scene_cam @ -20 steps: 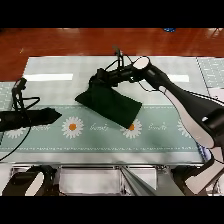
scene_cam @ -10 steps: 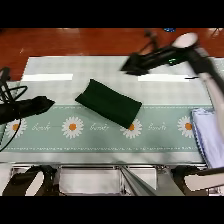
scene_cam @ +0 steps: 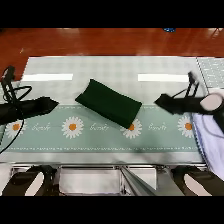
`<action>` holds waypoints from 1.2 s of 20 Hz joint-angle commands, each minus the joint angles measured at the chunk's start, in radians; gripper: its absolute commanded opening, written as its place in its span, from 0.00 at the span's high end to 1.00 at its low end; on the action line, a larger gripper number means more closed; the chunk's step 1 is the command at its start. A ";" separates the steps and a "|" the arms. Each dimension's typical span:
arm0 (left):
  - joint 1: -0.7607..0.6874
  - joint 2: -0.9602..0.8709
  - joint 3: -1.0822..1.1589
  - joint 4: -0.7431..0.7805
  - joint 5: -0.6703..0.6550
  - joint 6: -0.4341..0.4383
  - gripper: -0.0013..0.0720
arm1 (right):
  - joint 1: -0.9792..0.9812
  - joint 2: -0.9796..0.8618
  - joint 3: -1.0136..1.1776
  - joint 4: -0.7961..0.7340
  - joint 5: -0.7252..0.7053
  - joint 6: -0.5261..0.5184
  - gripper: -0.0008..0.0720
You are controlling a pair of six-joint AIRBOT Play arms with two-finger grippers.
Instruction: Fold the shirts.
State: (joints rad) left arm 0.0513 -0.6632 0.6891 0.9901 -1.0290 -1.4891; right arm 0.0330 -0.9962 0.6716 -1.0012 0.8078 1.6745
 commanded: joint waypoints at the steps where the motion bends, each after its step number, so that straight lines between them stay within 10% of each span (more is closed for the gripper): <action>1: -0.021 0.000 -0.020 0.000 0.000 -0.002 0.96 | -0.004 -0.050 -0.162 0.325 -0.082 -0.201 0.41; 6: -0.021 0.000 -0.063 0.000 0.000 -0.008 0.96 | -0.001 -0.245 -0.162 0.669 0.007 -0.450 0.41; 13: -0.021 0.000 -0.068 0.000 0.000 -0.008 0.96 | 0.186 -0.457 0.015 0.678 -0.001 -0.440 0.42; 17: -0.021 0.000 -0.068 0.000 0.000 -0.008 0.96 | 0.252 -0.571 0.184 0.678 0.074 -0.484 0.95; 24: -0.021 0.000 -0.068 0.000 0.000 -0.008 0.96 | 0.269 -0.582 0.642 0.454 0.176 -0.365 0.96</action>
State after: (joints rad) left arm 0.0311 -0.6632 0.6212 0.9897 -1.0286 -1.4975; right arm 0.2962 -1.5692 1.1259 -0.4236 0.9333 1.2335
